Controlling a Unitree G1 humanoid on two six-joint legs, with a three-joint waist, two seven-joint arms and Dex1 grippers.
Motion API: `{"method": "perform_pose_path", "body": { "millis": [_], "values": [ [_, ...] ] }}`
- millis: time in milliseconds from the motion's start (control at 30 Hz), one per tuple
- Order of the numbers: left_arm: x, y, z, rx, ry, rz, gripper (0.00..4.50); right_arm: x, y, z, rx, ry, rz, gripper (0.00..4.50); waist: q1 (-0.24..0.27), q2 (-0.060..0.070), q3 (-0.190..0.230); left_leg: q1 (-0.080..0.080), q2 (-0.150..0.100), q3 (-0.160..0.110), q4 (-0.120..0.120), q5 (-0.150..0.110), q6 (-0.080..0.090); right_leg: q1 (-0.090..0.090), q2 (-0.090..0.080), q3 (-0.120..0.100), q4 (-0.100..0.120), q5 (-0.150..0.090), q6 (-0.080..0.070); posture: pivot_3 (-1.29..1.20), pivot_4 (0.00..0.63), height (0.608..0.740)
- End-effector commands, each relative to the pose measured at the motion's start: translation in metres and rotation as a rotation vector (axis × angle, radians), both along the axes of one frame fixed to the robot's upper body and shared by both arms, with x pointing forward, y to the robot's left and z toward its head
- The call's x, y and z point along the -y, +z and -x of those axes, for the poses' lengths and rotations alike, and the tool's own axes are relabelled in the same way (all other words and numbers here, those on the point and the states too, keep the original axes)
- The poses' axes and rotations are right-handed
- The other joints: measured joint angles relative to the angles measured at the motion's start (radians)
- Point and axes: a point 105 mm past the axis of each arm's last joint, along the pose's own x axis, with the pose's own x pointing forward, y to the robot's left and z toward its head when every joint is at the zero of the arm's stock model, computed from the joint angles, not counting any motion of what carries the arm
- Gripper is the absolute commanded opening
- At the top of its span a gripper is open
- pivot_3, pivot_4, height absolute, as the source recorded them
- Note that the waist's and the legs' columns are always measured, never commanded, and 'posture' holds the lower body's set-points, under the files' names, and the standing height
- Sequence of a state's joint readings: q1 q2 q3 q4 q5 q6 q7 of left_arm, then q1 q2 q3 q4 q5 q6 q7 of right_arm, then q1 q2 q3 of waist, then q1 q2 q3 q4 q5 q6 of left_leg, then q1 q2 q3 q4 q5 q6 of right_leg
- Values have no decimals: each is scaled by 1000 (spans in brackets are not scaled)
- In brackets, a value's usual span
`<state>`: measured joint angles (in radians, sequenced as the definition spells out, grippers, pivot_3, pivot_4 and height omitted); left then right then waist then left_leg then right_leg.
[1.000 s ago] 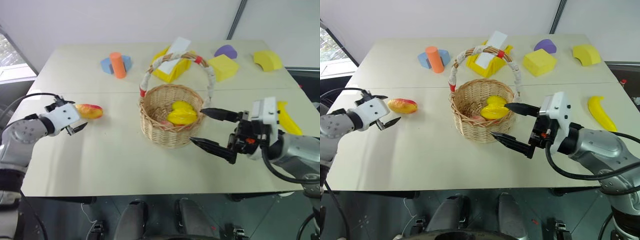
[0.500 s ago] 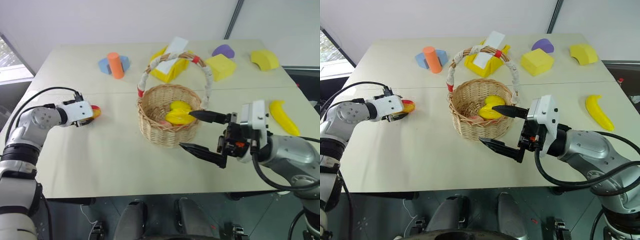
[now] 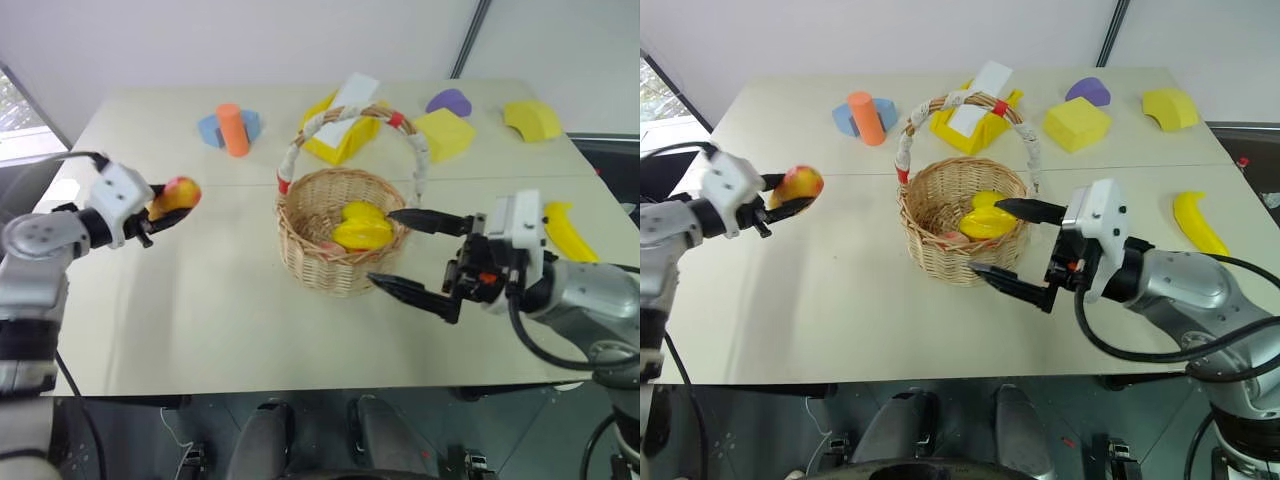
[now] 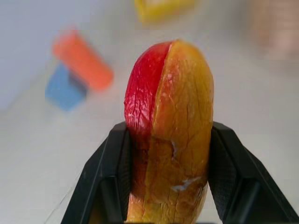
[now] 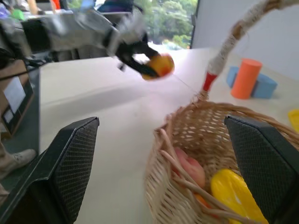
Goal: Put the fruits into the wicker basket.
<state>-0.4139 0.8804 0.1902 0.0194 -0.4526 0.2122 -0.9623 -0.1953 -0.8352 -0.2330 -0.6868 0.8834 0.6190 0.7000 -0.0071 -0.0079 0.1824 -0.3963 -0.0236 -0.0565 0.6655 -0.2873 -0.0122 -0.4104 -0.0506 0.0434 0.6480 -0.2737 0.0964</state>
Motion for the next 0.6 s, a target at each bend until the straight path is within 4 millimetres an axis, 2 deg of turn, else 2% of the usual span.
{"method": "perform_pose_path", "body": {
  "millis": [33,133,233,300,367,433,500,600],
  "values": [
    [74,34,42,-27,-275,164,1681,22,15,-7,72,-74,5,4500,9,0,0,0,0,0,0,0,0,1,-1,0,-1,0,0,0,150,740],
    [122,23,47,-46,-351,151,1681,32,15,-13,79,-110,22,4500,17,1,0,6,-1,0,0,0,0,6,-1,0,-1,0,0,0,150,740],
    [161,20,39,-45,-379,183,1681,36,15,-15,88,-131,27,4500,16,0,0,6,-1,0,1,0,0,7,3,0,0,0,0,0,150,740],
    [185,18,25,-21,-365,189,1681,37,16,-13,97,-147,23,4500,14,0,0,6,-1,0,1,0,0,5,5,0,1,0,0,0,150,740],
    [197,15,12,1,-338,179,1681,39,16,-10,100,-164,21,4500,13,0,0,6,-1,0,1,0,0,5,6,0,1,0,0,0,150,740],
    [202,14,8,-8,-341,197,1681,40,15,-8,96,-182,19,4500,9,0,0,6,-1,1,1,0,0,5,7,0,1,0,0,0,150,740],
    [205,12,7,-17,-367,204,2745,44,12,-6,87,-210,14,4500,6,0,0,6,0,1,1,0,0,4,7,1,1,0,0,0,150,740],
    [207,11,10,-38,-405,223,4168,62,5,-11,48,-317,-8,4500,9,0,0,6,0,1,1,1,0,4,6,1,1,0,0,0,150,740]
  ]
}}
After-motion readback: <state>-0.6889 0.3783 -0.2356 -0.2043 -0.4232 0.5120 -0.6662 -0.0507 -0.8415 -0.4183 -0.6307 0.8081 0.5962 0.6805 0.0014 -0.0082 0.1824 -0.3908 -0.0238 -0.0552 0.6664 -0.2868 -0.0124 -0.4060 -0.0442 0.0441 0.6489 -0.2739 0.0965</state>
